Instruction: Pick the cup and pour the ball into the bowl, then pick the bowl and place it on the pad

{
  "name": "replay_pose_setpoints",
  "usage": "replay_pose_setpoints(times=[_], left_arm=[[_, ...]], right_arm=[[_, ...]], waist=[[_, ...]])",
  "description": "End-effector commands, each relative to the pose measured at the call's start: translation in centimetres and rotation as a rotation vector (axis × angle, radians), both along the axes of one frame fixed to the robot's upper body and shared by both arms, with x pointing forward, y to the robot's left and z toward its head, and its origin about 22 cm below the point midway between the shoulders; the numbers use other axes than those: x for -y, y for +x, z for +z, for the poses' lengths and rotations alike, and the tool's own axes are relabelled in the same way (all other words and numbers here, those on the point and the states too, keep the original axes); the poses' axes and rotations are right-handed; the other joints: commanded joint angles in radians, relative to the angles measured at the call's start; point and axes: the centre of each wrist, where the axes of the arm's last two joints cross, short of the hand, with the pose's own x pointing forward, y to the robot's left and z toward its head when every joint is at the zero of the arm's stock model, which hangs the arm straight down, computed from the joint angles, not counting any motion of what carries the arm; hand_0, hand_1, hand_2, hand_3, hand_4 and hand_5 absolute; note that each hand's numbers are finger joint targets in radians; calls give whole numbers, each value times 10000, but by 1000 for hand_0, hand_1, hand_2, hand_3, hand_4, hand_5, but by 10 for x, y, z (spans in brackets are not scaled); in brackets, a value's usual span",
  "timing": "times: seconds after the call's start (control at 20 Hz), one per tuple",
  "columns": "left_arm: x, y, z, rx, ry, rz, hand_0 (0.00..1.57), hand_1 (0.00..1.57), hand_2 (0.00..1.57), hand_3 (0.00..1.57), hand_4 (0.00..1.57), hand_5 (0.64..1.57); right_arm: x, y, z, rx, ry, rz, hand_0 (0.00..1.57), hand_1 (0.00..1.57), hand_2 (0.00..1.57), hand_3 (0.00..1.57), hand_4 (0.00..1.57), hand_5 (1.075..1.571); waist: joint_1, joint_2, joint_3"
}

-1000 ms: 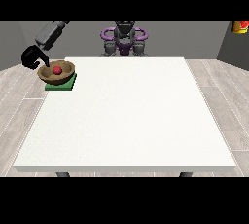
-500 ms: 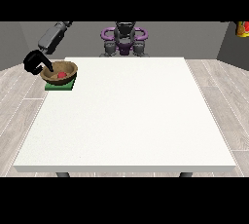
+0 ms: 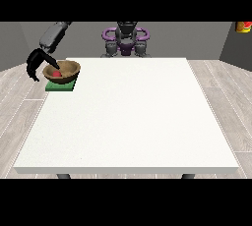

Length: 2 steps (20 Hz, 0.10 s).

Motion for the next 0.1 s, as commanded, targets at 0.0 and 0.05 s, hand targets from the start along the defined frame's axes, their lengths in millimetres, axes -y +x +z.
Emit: replay_pose_setpoints(times=[0.0,0.05], left_arm=[[15,4,-48,-1007,-117,-73,0,0,0,0,1190,1569],[2,0,-46,-944,-308,503,0,0,0,0,1190,1569]], right_arm=[[10,3,28,-852,-228,154,0,0,0,0,0,1383],[6,8,40,-372,-433,713,0,0,0,0,200,1375]], waist=[[-89,-1196,-14],[-524,-992,-16]])
